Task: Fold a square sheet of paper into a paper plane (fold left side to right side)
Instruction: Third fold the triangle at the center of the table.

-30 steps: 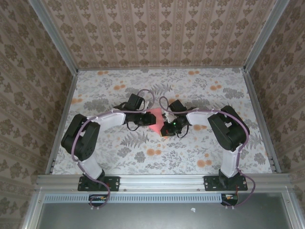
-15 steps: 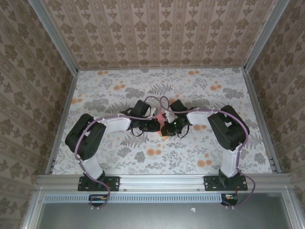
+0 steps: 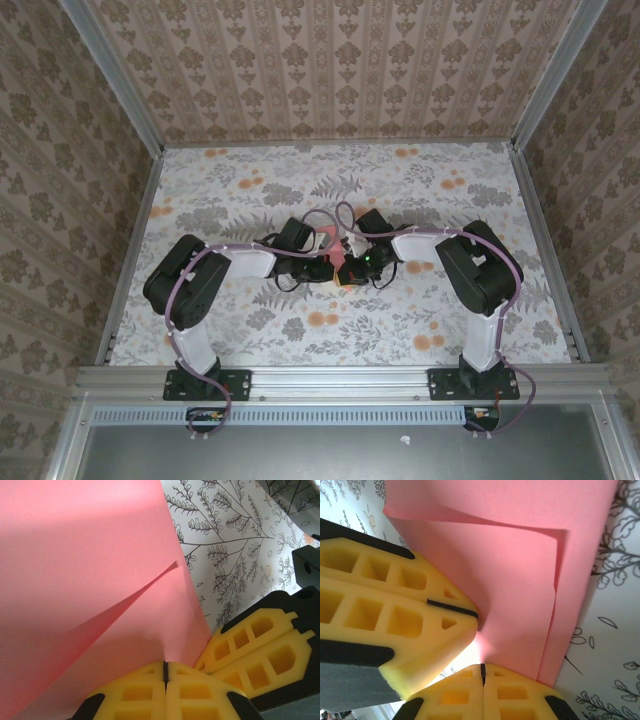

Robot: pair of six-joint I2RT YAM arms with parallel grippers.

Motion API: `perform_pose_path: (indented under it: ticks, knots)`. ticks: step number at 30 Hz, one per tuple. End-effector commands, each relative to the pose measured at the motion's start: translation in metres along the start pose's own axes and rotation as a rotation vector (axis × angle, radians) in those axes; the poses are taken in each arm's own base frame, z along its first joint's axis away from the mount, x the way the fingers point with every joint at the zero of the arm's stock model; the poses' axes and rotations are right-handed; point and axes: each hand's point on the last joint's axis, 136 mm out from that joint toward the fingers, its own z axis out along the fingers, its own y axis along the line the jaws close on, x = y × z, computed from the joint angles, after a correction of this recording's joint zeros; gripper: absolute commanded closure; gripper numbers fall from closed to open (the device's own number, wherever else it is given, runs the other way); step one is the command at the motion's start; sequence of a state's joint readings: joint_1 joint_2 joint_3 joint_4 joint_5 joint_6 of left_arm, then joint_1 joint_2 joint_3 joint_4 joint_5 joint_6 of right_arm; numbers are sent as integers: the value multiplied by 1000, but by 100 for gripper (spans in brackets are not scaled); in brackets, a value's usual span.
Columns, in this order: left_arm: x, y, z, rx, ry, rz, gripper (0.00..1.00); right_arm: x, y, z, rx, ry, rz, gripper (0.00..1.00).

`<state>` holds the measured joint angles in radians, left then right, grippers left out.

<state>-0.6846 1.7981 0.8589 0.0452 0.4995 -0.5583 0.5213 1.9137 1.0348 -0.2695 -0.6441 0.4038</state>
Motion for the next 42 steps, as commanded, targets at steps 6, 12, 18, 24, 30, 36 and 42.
perform_pose_path:
  ticks: [6,12,18,24,30,36,42]
  knots:
    - [3,34,-2,-48,-26,-61,99,28,-42,10,149,101,97,100]
    - [-7,56,-17,-81,-60,-81,99,30,-42,9,151,107,100,100]
    - [-19,74,-36,-109,-97,-100,99,28,-40,8,149,102,100,100]
    - [-30,52,-53,-87,-128,-44,99,27,-38,8,143,100,100,100]
    - [-27,13,-51,-60,-131,23,98,25,-38,8,142,95,103,100]
    - [-25,5,-38,-65,-118,39,98,27,-39,9,146,100,106,100]
    - [-24,14,-17,-63,-73,20,98,26,-39,8,145,97,106,100]
